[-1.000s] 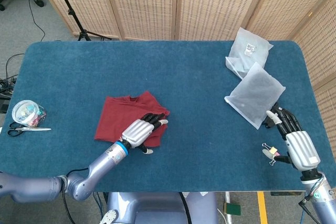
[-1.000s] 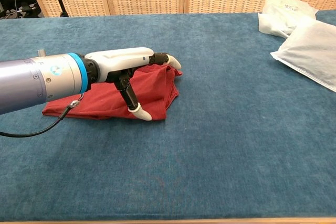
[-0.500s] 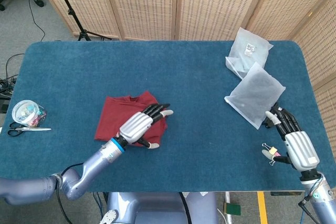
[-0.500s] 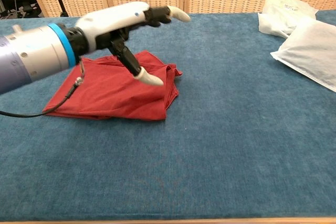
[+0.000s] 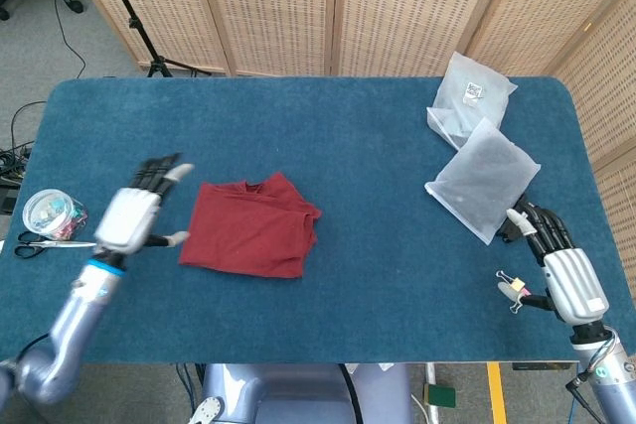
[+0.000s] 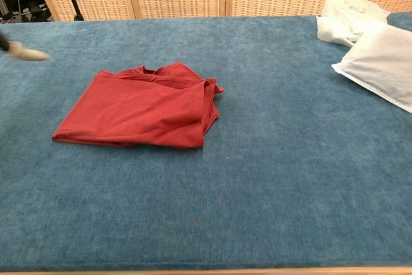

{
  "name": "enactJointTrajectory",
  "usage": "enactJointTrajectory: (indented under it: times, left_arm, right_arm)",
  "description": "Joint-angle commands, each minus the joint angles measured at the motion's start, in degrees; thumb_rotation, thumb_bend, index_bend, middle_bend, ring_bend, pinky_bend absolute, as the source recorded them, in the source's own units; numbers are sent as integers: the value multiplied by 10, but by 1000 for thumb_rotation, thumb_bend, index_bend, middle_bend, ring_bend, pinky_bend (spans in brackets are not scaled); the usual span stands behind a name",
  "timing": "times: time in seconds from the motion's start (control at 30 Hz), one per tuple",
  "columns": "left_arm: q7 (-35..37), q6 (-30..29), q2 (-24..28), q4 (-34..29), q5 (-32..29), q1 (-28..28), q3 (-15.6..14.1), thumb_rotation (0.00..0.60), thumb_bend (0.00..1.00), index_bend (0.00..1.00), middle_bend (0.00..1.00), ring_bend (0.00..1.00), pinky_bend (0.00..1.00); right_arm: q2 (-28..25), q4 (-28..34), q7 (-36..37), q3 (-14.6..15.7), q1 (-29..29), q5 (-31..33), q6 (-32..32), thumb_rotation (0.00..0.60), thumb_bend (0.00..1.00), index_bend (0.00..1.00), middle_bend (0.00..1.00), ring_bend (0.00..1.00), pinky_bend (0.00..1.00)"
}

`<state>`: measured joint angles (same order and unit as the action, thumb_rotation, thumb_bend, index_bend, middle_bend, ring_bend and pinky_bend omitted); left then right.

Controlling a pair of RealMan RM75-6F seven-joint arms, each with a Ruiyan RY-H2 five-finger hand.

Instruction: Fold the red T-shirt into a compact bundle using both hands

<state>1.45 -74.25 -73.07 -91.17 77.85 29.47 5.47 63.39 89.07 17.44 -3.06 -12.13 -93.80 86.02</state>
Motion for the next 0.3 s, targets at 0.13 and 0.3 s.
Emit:
enactJointTrajectory:
  times: [0.13,0.3]
  left_arm:
    - [10,-85,65,-24,-33,-104,-32,600,0,0,0,0,0]
    - [-3,-152,88,-42,-27,-158,-35,600,0,0,0,0,0]
  right_arm:
    - [22,-13,-52,-19,12,9,37,600,0,0,0,0,0]
    - [29,-8,-69,-27,21,19,53,600,0,0,0,0,0]
